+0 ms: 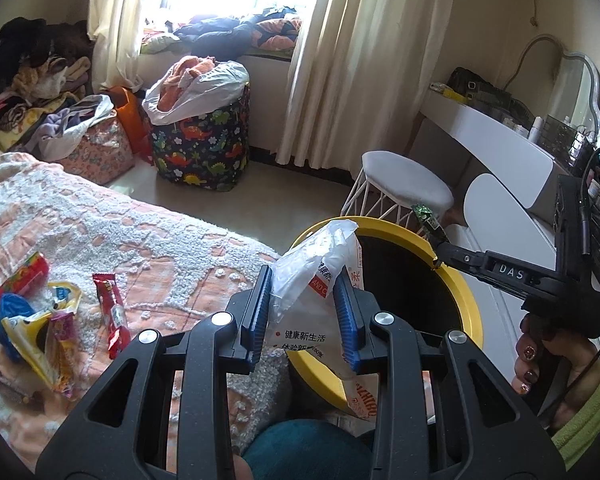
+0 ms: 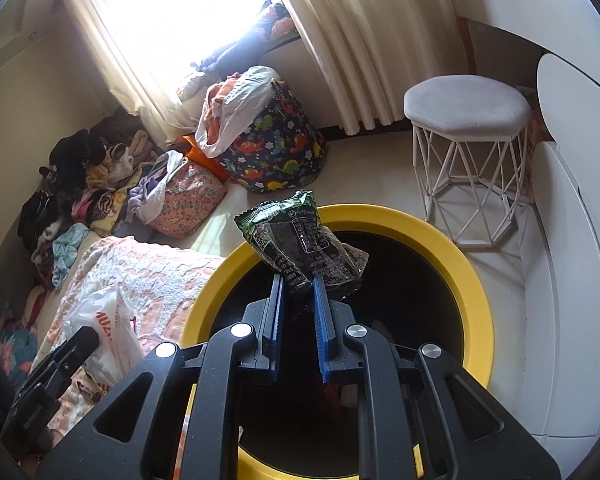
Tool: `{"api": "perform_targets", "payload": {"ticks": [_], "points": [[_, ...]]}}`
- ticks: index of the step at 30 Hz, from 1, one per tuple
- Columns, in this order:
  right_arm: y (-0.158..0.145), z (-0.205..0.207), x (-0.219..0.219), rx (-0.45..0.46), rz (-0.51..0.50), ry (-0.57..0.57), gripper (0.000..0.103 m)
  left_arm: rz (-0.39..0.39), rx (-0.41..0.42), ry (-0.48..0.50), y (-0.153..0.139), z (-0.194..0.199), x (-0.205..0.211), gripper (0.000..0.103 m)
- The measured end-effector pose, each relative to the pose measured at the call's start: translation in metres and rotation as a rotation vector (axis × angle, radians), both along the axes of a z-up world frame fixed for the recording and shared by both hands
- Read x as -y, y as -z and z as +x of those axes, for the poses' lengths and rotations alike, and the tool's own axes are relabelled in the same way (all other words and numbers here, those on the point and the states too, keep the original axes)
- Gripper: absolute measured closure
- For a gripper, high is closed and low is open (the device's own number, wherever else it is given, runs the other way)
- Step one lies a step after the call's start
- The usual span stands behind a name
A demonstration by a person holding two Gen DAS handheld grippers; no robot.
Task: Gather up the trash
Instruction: 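Open both grippers to drop the white bag and wrapper into the bin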
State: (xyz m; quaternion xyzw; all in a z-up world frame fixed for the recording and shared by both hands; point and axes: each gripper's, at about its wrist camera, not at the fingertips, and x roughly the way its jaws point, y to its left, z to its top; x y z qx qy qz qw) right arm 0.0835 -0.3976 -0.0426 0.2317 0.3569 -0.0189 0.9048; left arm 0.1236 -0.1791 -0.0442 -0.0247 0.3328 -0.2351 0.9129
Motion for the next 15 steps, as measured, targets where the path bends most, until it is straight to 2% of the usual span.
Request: {"api": "perform_targets", "payload": {"ticks": [9, 15], "points": [[0.015, 0.005, 0.004, -0.055, 0.022, 0.002, 0.089, 0.032, -0.007, 0.014, 0.017, 0.010, 0.021, 0.079], [0.021, 0.008, 0.007, -0.077, 0.026, 0.011, 0.086, 0.017, -0.053, 0.018, 0.027, 0.021, 0.026, 0.078]]}}
